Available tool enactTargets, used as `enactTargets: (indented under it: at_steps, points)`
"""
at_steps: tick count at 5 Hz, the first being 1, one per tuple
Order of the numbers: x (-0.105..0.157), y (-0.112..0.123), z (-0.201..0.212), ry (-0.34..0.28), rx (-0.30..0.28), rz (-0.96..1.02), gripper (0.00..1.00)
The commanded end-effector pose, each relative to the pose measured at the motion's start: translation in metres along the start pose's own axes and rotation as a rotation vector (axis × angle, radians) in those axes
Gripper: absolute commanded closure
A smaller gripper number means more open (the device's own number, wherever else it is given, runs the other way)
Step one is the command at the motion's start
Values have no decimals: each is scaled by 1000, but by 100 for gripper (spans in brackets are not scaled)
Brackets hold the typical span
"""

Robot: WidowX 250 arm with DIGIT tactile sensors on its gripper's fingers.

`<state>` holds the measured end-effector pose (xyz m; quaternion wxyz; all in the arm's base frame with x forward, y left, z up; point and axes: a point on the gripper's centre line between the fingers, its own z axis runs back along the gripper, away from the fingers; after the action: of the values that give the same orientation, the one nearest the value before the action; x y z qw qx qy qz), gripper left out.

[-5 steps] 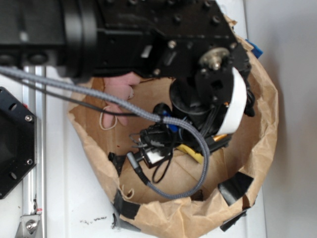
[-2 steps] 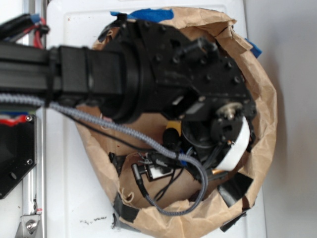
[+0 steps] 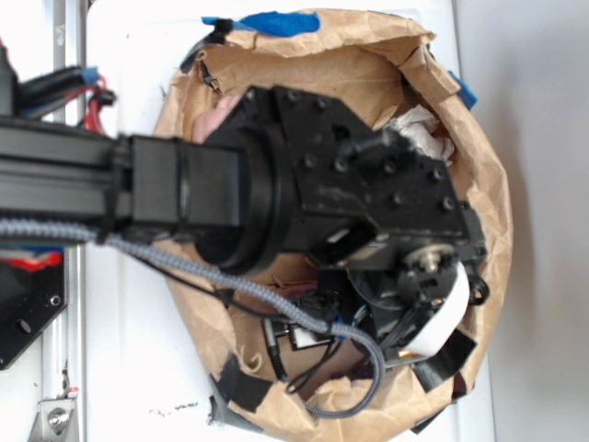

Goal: Grab the rock.

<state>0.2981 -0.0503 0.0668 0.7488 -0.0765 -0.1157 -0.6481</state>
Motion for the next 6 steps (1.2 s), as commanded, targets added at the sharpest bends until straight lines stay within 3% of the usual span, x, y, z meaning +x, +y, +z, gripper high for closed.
enactTargets:
  at_steps: [1, 2, 3, 6]
  points:
    - [10, -15, 1, -113, 53, -92, 0]
    - [11, -18, 1, -166, 72, -84, 0]
    - [12, -16, 0, -171, 123, -68, 0]
    - [15, -3, 5, -232, 111, -24, 0]
